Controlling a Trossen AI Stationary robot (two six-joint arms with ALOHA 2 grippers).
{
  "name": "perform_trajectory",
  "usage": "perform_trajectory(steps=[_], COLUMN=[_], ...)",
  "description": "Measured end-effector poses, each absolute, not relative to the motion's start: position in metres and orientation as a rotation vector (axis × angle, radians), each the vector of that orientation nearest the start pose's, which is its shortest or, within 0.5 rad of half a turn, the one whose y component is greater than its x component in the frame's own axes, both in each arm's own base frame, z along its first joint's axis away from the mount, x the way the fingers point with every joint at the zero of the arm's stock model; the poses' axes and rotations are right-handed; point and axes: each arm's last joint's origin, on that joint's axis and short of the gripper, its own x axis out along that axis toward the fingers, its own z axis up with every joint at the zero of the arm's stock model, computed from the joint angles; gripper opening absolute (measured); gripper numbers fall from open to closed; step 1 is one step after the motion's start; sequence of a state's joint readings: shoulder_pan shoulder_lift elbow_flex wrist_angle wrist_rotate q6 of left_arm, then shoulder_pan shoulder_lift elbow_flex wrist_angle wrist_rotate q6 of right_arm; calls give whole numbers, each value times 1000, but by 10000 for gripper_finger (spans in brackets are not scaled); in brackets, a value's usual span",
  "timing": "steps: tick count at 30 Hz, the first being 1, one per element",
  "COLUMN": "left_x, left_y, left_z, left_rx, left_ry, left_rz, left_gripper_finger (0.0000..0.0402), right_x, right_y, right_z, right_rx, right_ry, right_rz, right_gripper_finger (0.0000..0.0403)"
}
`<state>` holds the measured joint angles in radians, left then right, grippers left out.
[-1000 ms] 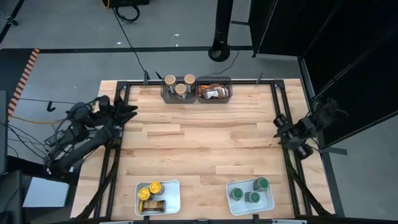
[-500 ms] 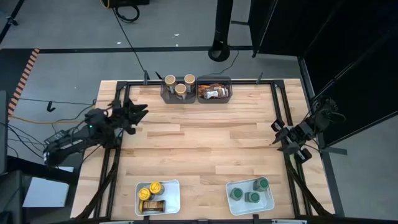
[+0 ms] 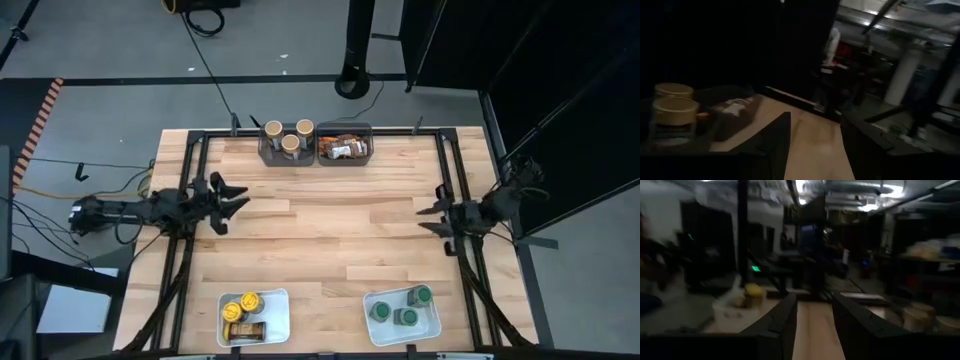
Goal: Sort spices by type
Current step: Return to home position
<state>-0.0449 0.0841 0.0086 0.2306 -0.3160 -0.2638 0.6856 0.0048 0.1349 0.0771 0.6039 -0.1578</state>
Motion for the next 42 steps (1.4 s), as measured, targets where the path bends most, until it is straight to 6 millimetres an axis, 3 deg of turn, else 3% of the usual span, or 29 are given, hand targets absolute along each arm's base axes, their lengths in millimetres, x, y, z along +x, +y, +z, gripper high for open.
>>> perform_trajectory(steps=[7, 17, 22, 42], left_x=[101, 101, 101, 101], left_y=[-4, -11, -11, -11], left_z=[176, 175, 175, 176], left_rx=[-309, -279, -274, -272], left_ry=[-107, -74, -75, -80], left_rz=[114, -95, -100, -100], left_gripper_finger=[173, 173, 173, 173], right_x=[84, 85, 85, 85], right_y=[42, 42, 40, 40], right_z=[171, 170, 170, 170], right_rx=[0, -16, -22, -21], right_ry=[-55, -45, -41, -43], right_rz=[33, 21, -48, -51], right_gripper_finger=[132, 132, 132, 132])
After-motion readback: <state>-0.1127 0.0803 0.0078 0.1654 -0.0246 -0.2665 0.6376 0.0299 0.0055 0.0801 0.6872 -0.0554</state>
